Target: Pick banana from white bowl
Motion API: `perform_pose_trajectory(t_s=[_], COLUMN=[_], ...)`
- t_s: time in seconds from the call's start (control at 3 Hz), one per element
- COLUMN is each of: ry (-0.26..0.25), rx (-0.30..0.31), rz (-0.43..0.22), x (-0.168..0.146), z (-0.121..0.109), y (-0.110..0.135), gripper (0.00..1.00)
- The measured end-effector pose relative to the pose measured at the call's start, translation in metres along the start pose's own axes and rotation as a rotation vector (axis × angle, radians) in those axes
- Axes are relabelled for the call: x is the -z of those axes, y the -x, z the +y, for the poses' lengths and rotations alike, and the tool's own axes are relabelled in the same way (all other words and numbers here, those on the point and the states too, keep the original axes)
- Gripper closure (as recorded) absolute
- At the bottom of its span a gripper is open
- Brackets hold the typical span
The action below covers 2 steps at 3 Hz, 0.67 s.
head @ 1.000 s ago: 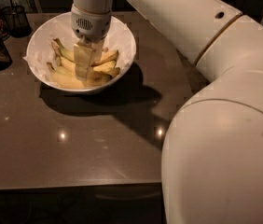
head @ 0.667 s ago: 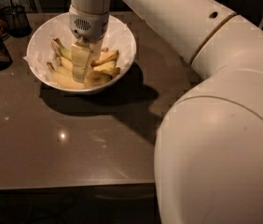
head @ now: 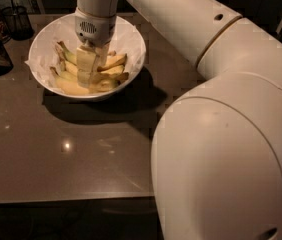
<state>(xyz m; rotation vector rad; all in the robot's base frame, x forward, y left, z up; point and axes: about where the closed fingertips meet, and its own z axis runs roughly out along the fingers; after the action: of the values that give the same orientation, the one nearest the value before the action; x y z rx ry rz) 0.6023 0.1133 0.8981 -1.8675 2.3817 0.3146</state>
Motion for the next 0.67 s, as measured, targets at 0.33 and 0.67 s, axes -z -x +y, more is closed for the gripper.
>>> perform_pose_trajectory(t_s=[0.33,0.67], ry=[0.020,0.020], rx=[-0.005,-0.005], rz=[-0.003,-0.003], x=[-0.0019,-0.0051], z=[-0.0011,-0.0014], y=[0.0006,-0.0001], gripper=[0.37,0.51])
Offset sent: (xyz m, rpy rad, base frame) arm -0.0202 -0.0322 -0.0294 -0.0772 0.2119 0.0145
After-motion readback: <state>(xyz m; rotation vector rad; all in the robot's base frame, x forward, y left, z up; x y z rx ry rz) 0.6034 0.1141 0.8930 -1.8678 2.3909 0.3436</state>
